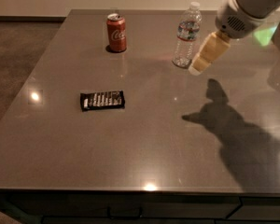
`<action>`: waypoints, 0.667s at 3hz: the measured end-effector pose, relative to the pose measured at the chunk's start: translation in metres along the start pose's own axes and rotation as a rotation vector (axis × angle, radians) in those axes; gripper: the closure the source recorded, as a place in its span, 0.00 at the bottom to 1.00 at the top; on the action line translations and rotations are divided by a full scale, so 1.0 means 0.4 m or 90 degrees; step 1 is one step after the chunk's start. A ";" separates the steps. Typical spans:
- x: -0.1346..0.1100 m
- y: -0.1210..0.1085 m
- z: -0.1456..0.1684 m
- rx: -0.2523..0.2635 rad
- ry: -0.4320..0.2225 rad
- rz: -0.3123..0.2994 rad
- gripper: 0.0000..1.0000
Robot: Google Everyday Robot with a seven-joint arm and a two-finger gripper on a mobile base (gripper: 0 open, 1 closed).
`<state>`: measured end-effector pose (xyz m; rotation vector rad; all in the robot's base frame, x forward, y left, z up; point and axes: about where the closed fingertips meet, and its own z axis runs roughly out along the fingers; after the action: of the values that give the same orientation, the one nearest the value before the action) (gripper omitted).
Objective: Move water bottle near rxbar chocolate
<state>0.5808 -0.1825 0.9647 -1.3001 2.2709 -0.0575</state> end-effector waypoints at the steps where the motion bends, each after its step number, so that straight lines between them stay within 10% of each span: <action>1: -0.052 -0.064 0.061 0.009 -0.039 0.068 0.00; 2: -0.102 -0.135 0.113 0.030 -0.070 0.130 0.00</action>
Offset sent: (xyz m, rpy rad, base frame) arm 0.1320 0.0158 -0.0036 0.2518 -0.1075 -0.2911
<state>0.6606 -0.1688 0.9577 -1.0158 2.2803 0.0309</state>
